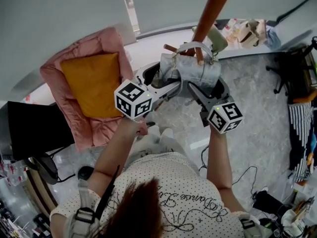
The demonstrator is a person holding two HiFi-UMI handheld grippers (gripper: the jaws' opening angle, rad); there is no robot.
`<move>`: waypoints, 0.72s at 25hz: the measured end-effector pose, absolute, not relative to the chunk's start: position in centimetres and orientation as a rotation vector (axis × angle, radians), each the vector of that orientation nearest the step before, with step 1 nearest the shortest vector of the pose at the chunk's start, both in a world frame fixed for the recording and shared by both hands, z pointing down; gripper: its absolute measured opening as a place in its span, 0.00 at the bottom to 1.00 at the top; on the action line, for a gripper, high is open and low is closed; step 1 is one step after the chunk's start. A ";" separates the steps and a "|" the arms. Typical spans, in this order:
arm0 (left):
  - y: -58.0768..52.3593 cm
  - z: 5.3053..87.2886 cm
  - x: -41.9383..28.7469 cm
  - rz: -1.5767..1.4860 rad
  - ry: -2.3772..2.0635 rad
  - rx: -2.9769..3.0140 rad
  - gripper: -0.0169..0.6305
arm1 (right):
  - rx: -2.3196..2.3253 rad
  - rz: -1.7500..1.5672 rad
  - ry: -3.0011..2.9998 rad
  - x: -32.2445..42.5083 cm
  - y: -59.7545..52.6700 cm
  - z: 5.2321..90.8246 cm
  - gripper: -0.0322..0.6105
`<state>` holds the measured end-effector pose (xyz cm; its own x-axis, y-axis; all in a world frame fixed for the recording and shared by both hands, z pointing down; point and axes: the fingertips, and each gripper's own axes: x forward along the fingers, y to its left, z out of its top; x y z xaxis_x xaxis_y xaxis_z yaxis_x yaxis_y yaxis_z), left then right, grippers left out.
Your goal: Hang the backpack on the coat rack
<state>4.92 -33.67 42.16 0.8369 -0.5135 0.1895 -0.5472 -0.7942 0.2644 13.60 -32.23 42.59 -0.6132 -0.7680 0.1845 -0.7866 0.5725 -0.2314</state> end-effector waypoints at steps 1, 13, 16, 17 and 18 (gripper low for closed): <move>-33.6 42.1 4.8 0.155 -0.808 2.711 0.58 | 1.351 0.445 -2.725 13.6 -32.2 42.5 0.69; -33.0 39.0 2.9 0.100 -0.889 2.771 0.59 | 1.451 0.253 -2.687 14.7 -31.6 38.9 0.69; -32.7 37.6 2.4 0.073 -0.915 2.793 0.59 | 1.477 0.217 -2.663 15.1 -31.3 38.3 0.69; -32.6 37.2 2.2 0.064 -0.927 2.801 0.59 | 1.485 0.205 -2.657 15.1 -31.1 38.2 0.69; -32.5 36.8 2.0 0.055 -0.938 2.808 0.58 | 1.494 0.192 -2.653 15.2 -31.0 38.0 0.69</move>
<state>1.99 -32.46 36.81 0.8002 -0.5926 0.0922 -0.5993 -0.7846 0.1586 15.23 -30.98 38.00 -0.5170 -0.8444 0.1405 -0.8558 0.5133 -0.0644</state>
